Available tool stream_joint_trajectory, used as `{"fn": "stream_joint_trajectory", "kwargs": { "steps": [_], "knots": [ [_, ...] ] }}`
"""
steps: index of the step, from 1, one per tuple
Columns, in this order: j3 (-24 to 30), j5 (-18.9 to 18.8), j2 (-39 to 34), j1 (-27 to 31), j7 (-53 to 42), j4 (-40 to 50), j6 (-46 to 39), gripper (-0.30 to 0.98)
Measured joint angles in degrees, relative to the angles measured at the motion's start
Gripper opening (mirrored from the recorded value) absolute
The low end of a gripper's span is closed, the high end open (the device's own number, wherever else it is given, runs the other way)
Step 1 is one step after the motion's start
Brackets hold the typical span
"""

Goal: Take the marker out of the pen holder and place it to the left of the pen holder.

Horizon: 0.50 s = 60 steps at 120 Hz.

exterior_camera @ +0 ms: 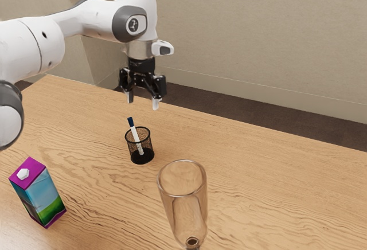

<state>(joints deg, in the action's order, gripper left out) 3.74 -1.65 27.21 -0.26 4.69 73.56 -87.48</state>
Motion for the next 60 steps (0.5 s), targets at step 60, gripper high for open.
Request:
{"fn": "stream_joint_trajectory", "kwargs": {
  "steps": [60],
  "knots": [
    [-7.0,6.6,8.3,2.8,0.0,-6.1,-1.9,0.69]
  ]
}}
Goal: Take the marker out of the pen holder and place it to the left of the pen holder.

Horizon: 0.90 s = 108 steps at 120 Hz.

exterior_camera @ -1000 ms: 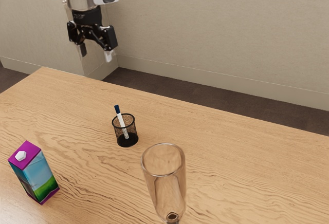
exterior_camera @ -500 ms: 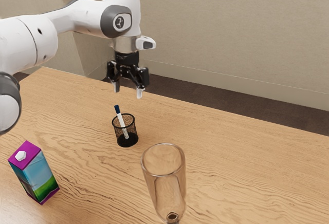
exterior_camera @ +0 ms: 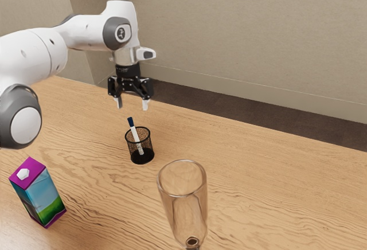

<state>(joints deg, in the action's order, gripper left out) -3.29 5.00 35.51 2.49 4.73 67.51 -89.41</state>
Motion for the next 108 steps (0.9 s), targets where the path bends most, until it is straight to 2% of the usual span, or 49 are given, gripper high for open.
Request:
{"fn": "stream_joint_trajectory", "kwargs": {
  "steps": [60,90,108],
  "knots": [
    [-1.7,6.2,6.2,2.0,-4.7,0.5,-3.1,0.68],
    [-1.7,6.7,5.7,2.0,-5.9,0.1,-3.4,0.34],
    [-1.6,6.8,5.2,2.0,-6.4,0.2,-3.5,0.19]
  ]
}}
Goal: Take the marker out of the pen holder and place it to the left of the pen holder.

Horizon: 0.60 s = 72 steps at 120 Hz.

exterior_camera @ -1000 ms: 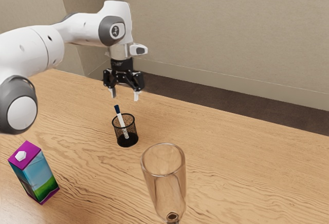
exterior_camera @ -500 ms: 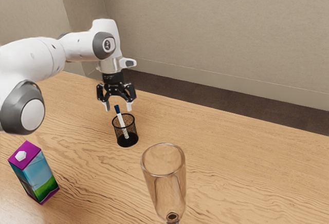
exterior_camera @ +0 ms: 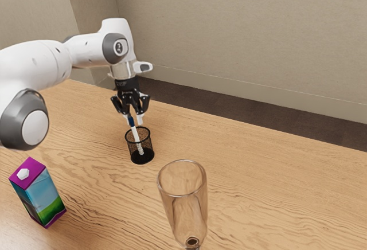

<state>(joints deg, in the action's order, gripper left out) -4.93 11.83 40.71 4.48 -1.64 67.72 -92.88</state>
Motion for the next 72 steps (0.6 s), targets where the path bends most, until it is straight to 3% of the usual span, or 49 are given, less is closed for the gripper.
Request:
{"fn": "stream_joint_trajectory", "kwargs": {
  "steps": [50,72],
  "knots": [
    [0.2,-0.3,-1.6,-0.1,-0.9,1.4,-0.4,-0.05],
    [-0.9,-0.8,-11.2,-0.1,-1.0,-0.6,4.5,-0.08]
  ]
}}
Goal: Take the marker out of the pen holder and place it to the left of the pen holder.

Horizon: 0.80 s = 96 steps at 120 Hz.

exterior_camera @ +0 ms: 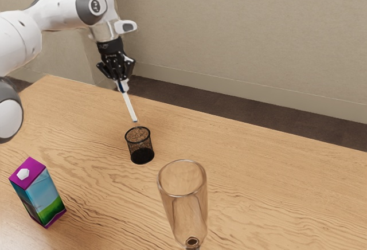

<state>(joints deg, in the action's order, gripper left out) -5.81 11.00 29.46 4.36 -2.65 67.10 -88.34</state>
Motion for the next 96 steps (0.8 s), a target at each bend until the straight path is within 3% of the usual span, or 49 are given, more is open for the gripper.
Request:
{"fn": "stream_joint_trajectory", "kwargs": {
  "steps": [18,44,96],
  "knots": [
    [-2.7,-4.3,-4.0,0.1,0.0,-0.7,7.7,-0.09],
    [-3.0,-10.9,0.8,0.0,1.0,-0.2,19.5,-0.10],
    [-3.3,-12.8,11.8,0.1,2.7,-0.1,29.3,-0.10]
  ]
}}
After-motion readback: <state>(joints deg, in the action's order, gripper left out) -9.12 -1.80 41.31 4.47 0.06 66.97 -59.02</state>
